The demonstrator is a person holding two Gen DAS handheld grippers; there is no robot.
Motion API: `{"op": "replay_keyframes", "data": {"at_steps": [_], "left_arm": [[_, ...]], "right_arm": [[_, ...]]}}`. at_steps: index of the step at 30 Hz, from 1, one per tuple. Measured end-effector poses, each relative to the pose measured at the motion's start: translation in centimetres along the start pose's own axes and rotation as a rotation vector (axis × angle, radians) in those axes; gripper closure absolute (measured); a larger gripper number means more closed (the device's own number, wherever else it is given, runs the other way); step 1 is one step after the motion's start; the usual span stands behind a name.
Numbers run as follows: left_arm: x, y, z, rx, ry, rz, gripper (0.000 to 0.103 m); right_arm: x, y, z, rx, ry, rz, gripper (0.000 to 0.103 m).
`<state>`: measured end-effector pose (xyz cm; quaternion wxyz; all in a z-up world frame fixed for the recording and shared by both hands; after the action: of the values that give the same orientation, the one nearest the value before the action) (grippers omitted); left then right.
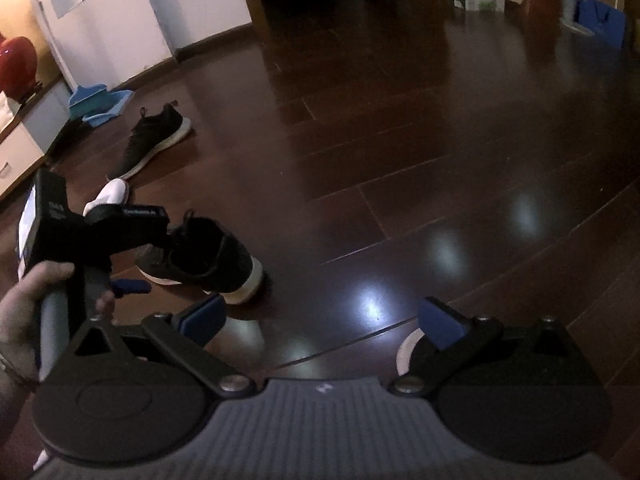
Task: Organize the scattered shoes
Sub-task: 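Grasp a black white-soled sneaker from the floor with the left gripper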
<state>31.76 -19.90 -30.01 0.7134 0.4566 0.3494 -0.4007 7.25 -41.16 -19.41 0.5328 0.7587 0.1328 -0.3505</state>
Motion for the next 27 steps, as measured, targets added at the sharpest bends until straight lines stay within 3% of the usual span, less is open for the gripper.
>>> {"op": "replay_keyframes", "data": {"at_steps": [3, 5, 9, 11, 14, 20, 27], "left_arm": [[1.6, -0.5, -0.2, 0.016, 0.023, -0.009, 0.031], [2.3, -0.7, -0.5, 0.026, 0.038, -0.011, 0.043], [2.9, -1.2, -1.2, 0.0, 0.024, -0.027, 0.054], [3.2, -1.6, -1.4, -0.007, -0.004, -0.041, 0.074], [3.1, -1.9, -1.4, 0.015, 0.003, -0.066, 0.083], [2.1, -2.0, -2.0, 0.02, 0.027, -0.083, 0.094], [1.1, -1.8, -3.2, 0.04, 0.056, -0.094, 0.097]], "right_arm": [[0.6, -0.2, -0.4, -0.015, 0.007, -0.009, 0.0], [0.7, -0.3, -0.4, -0.013, 0.008, -0.013, 0.0], [0.8, -0.7, -0.1, -0.012, 0.002, -0.027, 0.0], [0.8, -0.8, 0.1, -0.013, -0.004, -0.034, 0.0], [0.7, -0.9, 0.4, -0.007, -0.014, -0.04, 0.0], [1.5, -1.1, 0.3, -0.016, -0.06, -0.067, 0.0], [3.3, -2.1, -0.7, -0.063, -0.095, -0.113, 0.0]]}}
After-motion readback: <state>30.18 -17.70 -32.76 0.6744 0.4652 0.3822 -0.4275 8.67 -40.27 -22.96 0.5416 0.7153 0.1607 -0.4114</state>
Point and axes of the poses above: each gripper's, at about its wrist camera, not at the fingertips, and x roughly the way its jaws point, z to its right, y to its top, the point moved 4 cm from there along x, roughly the way its jaws point, and after that the axes turned 9 degrees about z, right-handed, at the moved point
